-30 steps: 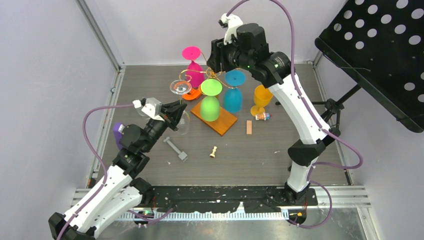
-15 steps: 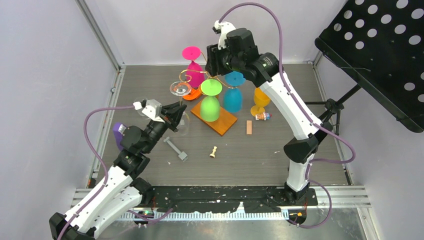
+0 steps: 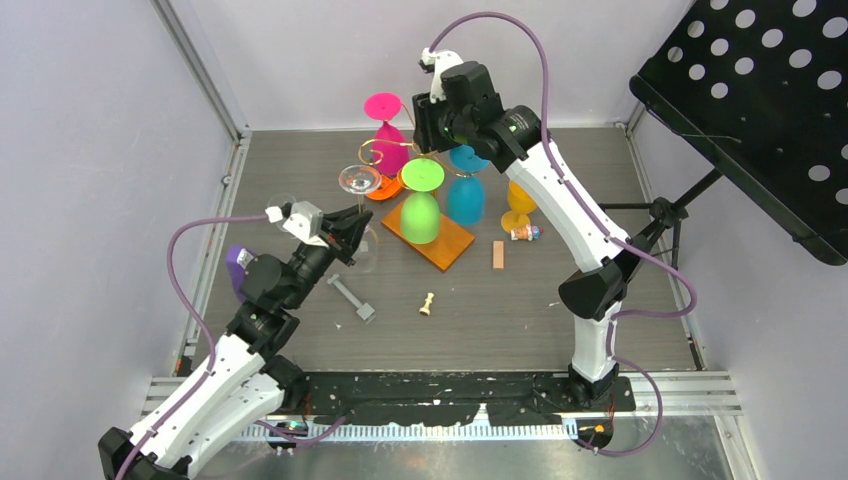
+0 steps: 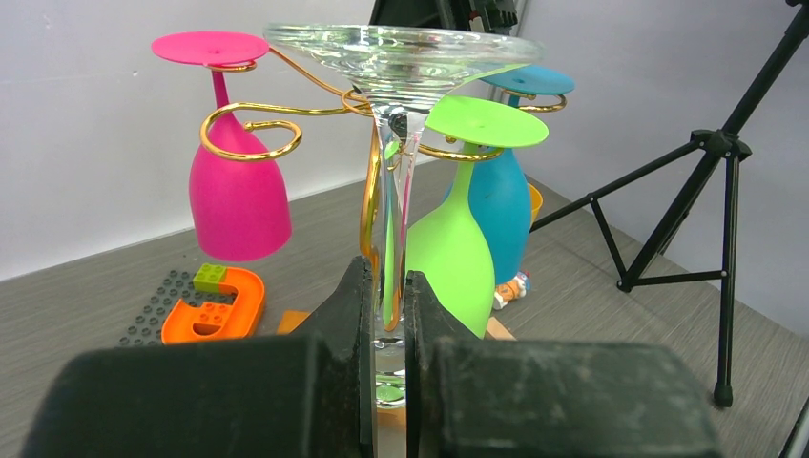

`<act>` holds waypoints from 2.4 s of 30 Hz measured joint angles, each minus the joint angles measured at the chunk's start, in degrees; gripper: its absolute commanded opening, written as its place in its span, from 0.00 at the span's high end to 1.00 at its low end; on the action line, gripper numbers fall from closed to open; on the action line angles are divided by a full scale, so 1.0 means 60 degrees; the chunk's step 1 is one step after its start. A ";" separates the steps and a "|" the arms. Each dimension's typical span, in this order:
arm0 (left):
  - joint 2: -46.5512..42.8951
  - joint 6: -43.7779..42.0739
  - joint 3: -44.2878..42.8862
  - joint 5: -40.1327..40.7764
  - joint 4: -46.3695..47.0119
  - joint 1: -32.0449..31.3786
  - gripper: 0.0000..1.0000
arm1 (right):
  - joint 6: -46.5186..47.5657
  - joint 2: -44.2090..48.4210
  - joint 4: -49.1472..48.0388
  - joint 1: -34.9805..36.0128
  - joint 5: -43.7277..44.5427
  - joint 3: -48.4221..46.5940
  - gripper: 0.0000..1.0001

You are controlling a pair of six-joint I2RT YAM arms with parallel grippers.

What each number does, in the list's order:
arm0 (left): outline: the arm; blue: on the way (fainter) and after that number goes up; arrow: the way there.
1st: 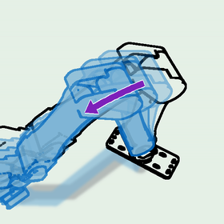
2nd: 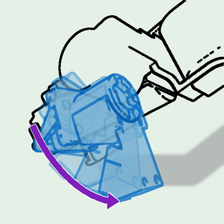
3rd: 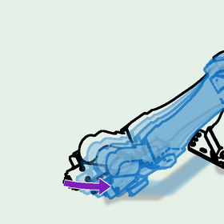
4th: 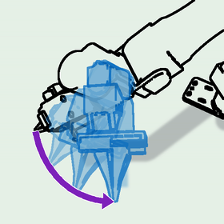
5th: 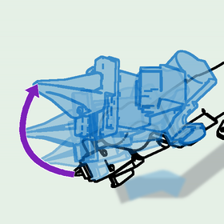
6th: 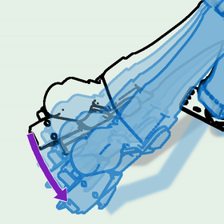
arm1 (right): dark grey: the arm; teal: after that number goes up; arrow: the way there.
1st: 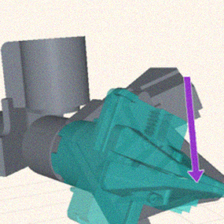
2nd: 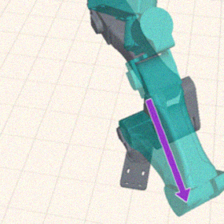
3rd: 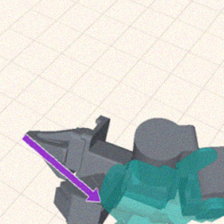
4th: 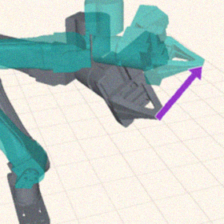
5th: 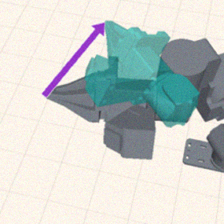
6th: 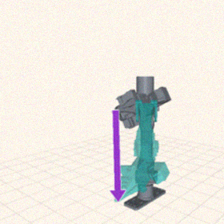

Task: Place the wine glass upside down on the wine glass rack
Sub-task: Turn the wine glass upside down at the wine rack.

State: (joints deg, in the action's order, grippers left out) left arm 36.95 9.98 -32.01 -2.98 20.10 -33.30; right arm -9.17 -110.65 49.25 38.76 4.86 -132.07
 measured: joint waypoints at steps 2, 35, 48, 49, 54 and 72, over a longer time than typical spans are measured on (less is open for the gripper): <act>0.0004 0.0000 0.0015 0.0004 -0.0004 0.0000 1.00 | 0.0000 -0.0015 0.0000 0.0000 0.0022 0.0000 0.57; 0.3504 -0.0987 -0.0306 -0.0197 0.2390 0.0495 1.00 | 0.0193 -0.0015 -0.0277 0.0000 0.0095 0.0106 0.91; 0.4816 -0.0678 -0.1158 -0.0259 0.3136 0.0823 1.00 | 0.0215 0.0026 -0.0328 0.0000 0.0076 0.0186 0.91; 0.4929 -0.0659 -0.1206 -0.0255 0.3147 0.0823 1.00 | 0.0215 0.0026 -0.0331 0.0000 0.0073 0.0193 0.91; 0.5446 -0.0477 -0.1326 -0.0178 0.3187 0.0867 1.00 | 0.0215 0.0069 -0.0346 0.0000 0.0066 0.0248 0.91; 0.5781 0.0357 -0.1555 0.0841 0.3534 0.1129 1.00 | 0.0219 0.0142 -0.0488 0.0000 0.0044 0.0408 0.91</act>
State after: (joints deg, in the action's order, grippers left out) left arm 71.64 12.12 -41.34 2.07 41.30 -26.52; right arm -7.86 -109.80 46.33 38.76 5.13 -129.62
